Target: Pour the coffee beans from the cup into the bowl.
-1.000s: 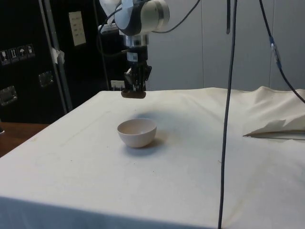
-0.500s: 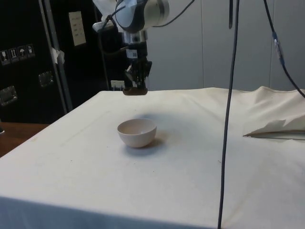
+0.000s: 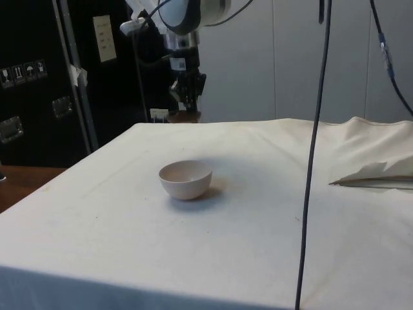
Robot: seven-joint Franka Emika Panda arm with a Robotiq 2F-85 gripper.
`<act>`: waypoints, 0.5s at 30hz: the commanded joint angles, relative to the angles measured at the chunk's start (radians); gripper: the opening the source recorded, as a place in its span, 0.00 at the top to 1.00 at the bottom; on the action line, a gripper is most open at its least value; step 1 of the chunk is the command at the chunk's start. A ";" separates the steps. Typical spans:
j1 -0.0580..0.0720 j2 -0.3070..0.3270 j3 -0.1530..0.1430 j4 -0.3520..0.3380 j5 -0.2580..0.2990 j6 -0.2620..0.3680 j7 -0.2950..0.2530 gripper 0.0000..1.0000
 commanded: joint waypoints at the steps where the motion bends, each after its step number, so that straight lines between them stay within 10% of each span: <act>1: 0.002 -0.005 0.001 -0.003 -0.006 -0.002 0.005 1.00; 15: 0.024 -0.098 0.010 -0.058 -0.121 -0.029 0.096 1.00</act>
